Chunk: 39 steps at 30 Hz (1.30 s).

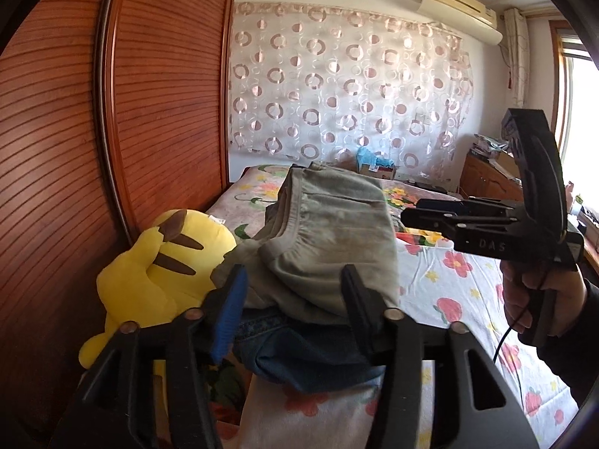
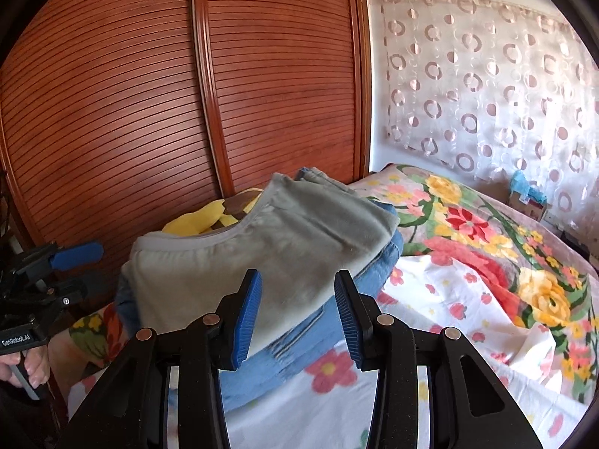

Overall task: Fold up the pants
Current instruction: 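Open both tools and pull them back from the stacked shorts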

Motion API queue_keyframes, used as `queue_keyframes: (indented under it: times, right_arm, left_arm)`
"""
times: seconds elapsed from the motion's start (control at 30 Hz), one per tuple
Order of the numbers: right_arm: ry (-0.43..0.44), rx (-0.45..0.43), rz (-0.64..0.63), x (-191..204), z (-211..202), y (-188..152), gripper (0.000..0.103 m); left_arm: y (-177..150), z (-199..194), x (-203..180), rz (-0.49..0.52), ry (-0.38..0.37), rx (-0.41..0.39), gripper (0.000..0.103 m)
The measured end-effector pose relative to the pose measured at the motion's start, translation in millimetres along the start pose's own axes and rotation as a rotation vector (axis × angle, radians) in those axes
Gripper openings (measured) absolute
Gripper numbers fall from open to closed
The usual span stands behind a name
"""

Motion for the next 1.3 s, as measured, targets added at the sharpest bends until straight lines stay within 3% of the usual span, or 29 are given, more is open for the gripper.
queue_keyframes:
  times: [0.1,0.3,0.4,0.63,0.8,0.83,0.87,0.97,1.3]
  right_arm:
    - [-0.009,-0.01,0.01,5.1,-17.6,-4.3,0.042]
    - [-0.029,-0.029,0.016,15.4,-44.7,-10.8,0.042]
    - [-0.04,-0.036,0.019,19.8,-52.9,-12.8,0.042]
    - [-0.064,-0.044,0.024,33.2,-69.9,-22.2,0.044]
    - [-0.094,-0.054,0.035,42.4,-88.4,-31.1,0.055]
    - [-0.101,-0.051,0.042,43.9,-90.3,-32.8,0.06]
    - [-0.111,-0.052,0.05,44.6,-94.6,-35.4,0.072]
    - [-0.134,-0.071,0.075,46.8,-109.1,-44.6,0.082]
    - [-0.252,-0.059,0.121,49.5,-152.7,-79.6,0.091]
  left_arm:
    - [2.3,-10.6,-2.0,-0.003,-0.016,-0.023,0.08]
    - [5.1,-27.4,-4.4,0.001,-0.025,-0.045,0.103]
    - [6.1,-38.3,-3.5,0.006,0.0,-0.072,0.103]
    - [4.1,-52.1,-6.1,0.007,-0.016,-0.067,0.103]
    - [-0.3,-63.8,-13.1,0.001,-0.041,-0.064,0.102]
    - [-0.4,-64.8,-13.1,-0.001,-0.043,-0.065,0.103]
    - [-1.4,-66.3,-15.6,0.003,-0.049,-0.061,0.102]
    - [-5.2,-69.0,-25.2,0.026,-0.06,-0.049,0.103]
    - [-24.5,-71.2,-71.0,0.095,-0.118,-0.014,0.102]
Point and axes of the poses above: each gripper's, at about its wrist camera, not at the fingertips, and z roughly the way its jaws point, x to its left, y to its top, the point moved 6 cm from there along z, roughly the way its jaws point, and after that the axes turned 5 degrees about -x, right-handed, at the moved point
